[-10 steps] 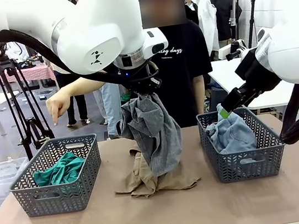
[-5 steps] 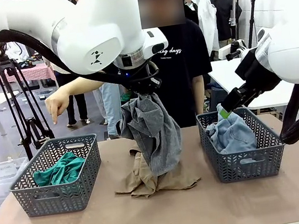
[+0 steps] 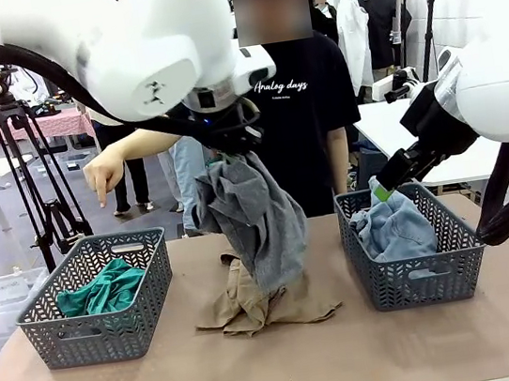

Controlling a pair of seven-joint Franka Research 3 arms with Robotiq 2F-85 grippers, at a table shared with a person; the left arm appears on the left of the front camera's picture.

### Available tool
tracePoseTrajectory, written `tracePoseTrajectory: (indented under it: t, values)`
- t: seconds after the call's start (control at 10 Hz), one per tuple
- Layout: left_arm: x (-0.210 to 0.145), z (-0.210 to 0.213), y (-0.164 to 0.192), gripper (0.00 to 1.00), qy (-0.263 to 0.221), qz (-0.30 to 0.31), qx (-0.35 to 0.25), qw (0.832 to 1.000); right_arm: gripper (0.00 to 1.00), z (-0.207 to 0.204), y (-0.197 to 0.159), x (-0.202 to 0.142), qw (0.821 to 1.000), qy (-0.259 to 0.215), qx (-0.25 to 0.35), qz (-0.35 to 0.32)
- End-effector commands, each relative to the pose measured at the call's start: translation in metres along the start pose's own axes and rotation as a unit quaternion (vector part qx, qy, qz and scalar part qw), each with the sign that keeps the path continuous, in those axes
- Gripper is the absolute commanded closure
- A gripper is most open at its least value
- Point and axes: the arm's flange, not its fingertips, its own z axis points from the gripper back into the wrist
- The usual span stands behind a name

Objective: Sort the tops and bottoms.
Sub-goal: Sort the clothes according to human instructions.

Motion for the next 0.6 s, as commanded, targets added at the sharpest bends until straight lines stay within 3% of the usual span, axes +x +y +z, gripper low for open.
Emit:
tracePoseTrajectory:
  t: [0.0,0.4,0.5]
  values:
    - [-0.014,0.032,0.033,1.00,-0.017,0.042,0.054,0.998,0.00,-0.001,-0.001,-0.002,1.000,0.006,-0.001,0.006]
    - [-0.050,0.080,0.103,1.00,-0.003,0.109,0.099,0.989,0.00,-0.001,-0.001,-0.002,1.000,0.006,-0.001,0.006]
    - [-0.056,0.093,0.127,1.00,-0.018,0.139,0.124,0.982,0.00,-0.001,-0.001,-0.002,1.000,0.006,-0.001,0.006]
